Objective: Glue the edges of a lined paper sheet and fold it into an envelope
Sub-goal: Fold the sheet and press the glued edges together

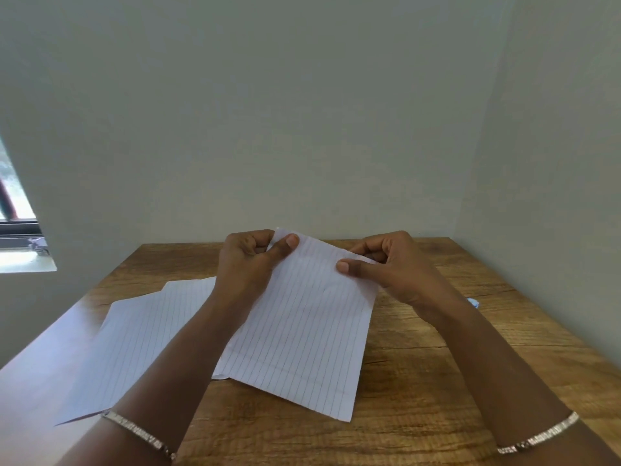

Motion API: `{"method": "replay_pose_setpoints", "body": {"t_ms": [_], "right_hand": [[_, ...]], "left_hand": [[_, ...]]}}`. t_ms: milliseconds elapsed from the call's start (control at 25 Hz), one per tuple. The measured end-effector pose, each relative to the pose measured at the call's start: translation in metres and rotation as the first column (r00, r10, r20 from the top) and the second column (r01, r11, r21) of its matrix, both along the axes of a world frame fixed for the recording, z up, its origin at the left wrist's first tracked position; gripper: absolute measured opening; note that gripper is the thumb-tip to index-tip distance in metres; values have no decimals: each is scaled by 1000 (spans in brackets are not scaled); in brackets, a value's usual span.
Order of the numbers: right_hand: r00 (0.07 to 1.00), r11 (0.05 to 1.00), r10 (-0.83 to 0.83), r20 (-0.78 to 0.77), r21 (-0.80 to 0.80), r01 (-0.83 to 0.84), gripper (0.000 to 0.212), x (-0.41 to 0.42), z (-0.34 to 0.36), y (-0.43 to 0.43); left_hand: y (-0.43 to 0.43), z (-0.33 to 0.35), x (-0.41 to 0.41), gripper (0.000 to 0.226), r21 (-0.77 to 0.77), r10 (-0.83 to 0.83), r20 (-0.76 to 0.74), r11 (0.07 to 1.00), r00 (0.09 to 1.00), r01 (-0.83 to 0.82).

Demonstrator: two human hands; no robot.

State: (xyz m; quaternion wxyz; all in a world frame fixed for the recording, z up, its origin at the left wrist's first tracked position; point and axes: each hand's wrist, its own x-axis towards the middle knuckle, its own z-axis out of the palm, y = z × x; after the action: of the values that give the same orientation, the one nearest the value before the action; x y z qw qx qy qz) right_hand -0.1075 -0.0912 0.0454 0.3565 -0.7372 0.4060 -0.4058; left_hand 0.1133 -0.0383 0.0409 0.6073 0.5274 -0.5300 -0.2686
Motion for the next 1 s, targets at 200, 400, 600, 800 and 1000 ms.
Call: {"method": "replay_pose_setpoints", "body": {"t_ms": [200, 400, 600, 800, 1000], "right_hand": [[993, 998, -59, 102, 10, 59, 17, 1, -3, -2], [948, 980, -43, 317, 196, -21, 16, -4, -2, -5], [924, 980, -90, 372, 200, 15, 14, -3, -3, -8], [919, 978, -171, 356, 172, 115, 6, -3, -4, -8], [937, 981, -196, 291, 61, 186, 8, -3, -2, -7]], "left_hand": [[-4, -3, 1, 25, 17, -28, -49, 999, 998, 29], [-8, -5, 6, 23, 21, -33, -140, 999, 990, 37], [-12, -9, 7, 24, 40, -17, -160, 999, 987, 23], [-13, -10, 7, 26, 44, -39, -137, 998, 990, 45], [-12, -13, 1, 21, 26, -55, -78, 998, 995, 58]]}}
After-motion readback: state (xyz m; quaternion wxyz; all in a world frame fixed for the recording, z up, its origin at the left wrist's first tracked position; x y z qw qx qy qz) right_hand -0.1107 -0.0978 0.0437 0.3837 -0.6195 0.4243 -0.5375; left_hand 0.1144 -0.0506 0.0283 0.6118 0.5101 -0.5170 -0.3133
